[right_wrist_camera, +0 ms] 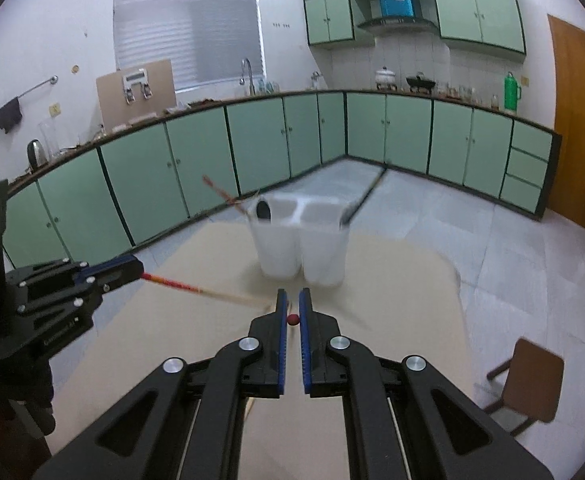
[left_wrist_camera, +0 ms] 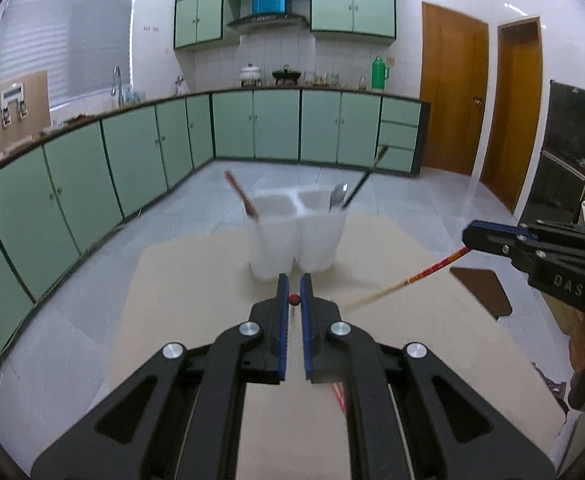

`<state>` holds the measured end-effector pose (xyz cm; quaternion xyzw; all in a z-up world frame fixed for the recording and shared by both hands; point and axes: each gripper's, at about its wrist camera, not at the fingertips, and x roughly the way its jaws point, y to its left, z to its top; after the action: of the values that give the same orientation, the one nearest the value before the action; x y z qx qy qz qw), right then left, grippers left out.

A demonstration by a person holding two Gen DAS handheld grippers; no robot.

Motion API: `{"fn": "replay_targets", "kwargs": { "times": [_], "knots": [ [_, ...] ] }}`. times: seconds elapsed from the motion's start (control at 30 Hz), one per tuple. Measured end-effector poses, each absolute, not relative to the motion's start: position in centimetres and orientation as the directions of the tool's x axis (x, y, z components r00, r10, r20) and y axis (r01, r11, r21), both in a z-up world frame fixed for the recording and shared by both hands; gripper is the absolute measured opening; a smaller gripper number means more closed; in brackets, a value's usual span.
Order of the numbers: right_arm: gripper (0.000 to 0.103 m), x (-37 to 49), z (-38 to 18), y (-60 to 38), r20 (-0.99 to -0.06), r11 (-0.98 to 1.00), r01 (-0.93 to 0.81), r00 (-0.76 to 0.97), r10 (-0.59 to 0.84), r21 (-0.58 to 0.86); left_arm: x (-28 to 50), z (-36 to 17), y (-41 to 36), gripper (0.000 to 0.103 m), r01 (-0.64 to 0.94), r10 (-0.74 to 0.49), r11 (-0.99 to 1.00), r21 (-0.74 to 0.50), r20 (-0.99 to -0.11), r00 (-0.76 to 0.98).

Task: Organize utensils
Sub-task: 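Lift both chopsticks and carry them over the white holder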

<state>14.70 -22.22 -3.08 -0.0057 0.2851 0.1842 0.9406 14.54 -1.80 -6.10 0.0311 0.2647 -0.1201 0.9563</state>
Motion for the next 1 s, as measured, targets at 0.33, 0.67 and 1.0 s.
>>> {"fn": "replay_targets", "kwargs": {
  "times": [0.33,0.67,1.0],
  "knots": [
    [0.006,18.2,1.7,-21.8,-0.516,0.909,-0.414,0.771,0.373,0.039,15.9,-2.3,-2.9,0.004,0.295,-0.264,0.955,-0.004,-0.455,0.851],
    [0.006,20.3,7.0,-21.5,-0.432,0.896,-0.442,0.803,0.411,0.029,18.2,2.3,-3.4,0.004,0.306,-0.284,0.952,0.007,-0.356,0.890],
    [0.006,26.4,11.2,-21.2,-0.344,0.924,-0.380,0.862,0.373,0.048,24.2,8.0,-4.8,0.004,0.276,-0.262,0.961,0.031,-0.229,0.938]
  ]
}}
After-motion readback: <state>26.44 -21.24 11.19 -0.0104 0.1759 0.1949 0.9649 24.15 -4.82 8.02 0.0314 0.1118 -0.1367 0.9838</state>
